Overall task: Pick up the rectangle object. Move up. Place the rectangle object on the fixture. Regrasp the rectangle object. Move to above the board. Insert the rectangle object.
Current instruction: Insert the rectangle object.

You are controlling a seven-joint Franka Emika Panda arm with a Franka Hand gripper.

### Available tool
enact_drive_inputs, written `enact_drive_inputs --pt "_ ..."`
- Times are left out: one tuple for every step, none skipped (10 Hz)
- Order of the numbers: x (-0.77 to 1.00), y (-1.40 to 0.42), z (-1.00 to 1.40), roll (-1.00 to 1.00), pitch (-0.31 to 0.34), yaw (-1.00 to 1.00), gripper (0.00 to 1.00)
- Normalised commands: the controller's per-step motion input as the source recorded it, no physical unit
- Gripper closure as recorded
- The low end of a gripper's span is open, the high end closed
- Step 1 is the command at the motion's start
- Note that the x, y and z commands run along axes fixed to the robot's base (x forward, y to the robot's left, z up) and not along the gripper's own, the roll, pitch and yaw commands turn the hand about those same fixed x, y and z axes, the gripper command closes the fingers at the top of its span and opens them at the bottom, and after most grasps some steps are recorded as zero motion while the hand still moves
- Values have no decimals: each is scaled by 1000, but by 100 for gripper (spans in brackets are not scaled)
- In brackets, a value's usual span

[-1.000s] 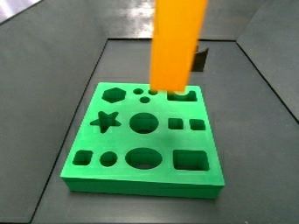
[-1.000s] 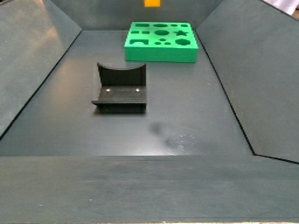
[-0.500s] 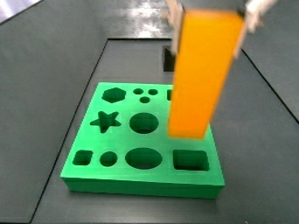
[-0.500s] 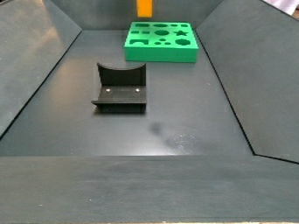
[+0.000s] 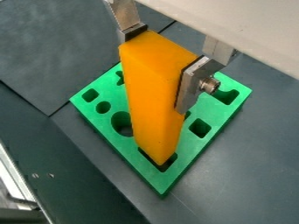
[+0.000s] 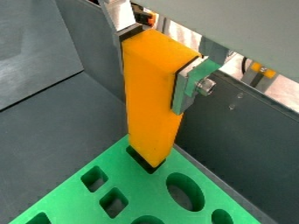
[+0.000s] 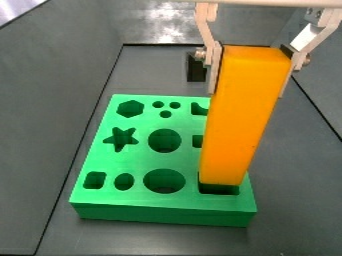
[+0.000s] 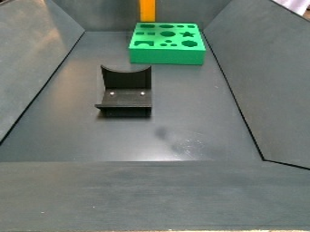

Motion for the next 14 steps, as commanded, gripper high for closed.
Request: enact_drive_inputs --pt "40 -66 0 147 6 43 100" --pt "46 -66 -11 243 34 106 100" --pt "71 -26 -46 181 4 60 100" --pt "14 -3 0 101 0 26 100" --pt "0 -6 0 103 -4 66 100" --pt "0 -34 -46 163 0 123 100" --pt "0 -71 -9 77 0 0 100" --pt "0 0 -3 10 0 0 100" --pt "9 -9 -206 67 0 6 100" --pt "6 -40 -426 136 -36 17 100" --pt "0 -34 -460 150 -41 20 100" --pt "0 -54 -406 150 -43 20 100" --pt "0 -103 -340 130 -37 29 100" --pt "0 -123 -303 110 -31 80 100"
